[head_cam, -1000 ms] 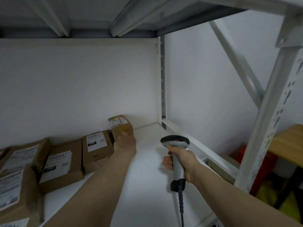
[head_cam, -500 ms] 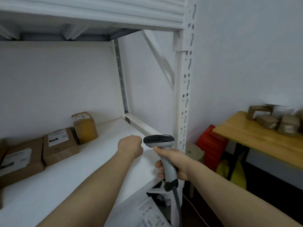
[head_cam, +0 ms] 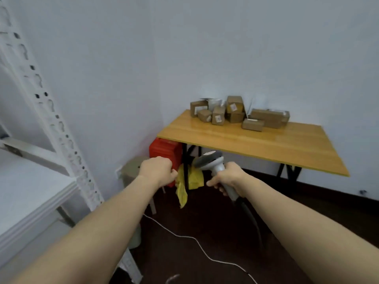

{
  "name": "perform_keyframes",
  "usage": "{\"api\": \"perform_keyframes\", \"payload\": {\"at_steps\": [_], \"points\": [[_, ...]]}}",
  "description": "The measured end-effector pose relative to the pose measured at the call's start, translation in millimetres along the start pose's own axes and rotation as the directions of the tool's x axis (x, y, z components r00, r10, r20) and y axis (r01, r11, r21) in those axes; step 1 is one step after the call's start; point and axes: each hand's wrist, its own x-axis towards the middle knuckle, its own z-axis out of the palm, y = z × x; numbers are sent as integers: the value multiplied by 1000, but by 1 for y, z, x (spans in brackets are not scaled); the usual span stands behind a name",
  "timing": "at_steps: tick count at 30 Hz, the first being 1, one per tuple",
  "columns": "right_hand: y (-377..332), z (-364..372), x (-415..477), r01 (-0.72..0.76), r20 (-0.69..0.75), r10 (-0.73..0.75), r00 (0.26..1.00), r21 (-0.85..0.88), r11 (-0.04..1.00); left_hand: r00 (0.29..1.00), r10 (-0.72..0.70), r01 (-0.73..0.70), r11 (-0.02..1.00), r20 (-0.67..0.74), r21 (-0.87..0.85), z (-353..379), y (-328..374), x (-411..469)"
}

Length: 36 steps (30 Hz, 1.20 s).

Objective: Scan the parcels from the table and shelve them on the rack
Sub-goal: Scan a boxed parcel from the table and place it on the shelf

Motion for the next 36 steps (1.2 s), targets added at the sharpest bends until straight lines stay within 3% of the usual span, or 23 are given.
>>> {"api": "perform_keyframes", "payload": {"at_steps": [7,17,26,32,36], "points": [[77,-113,0,-86,-329,20,944,-189,978,980,198,-197,979,22,-55,-5,130,69],[145,-242,75,-181,-576,120,809,-49,982,925,357,-337,929,133,-150,31,269,218],[152,-375,228,-179,-584,222,781,132,975,916,352,-311,926,191,-214,71,349,416],[176,-428,288,-241,-549,299,780,177,954,895,369,-320,922,250,-216,97,394,498],[184,-470,339,-207,-527,291,798,214,955,899,340,-299,937,274,-184,114,418,542]]}}
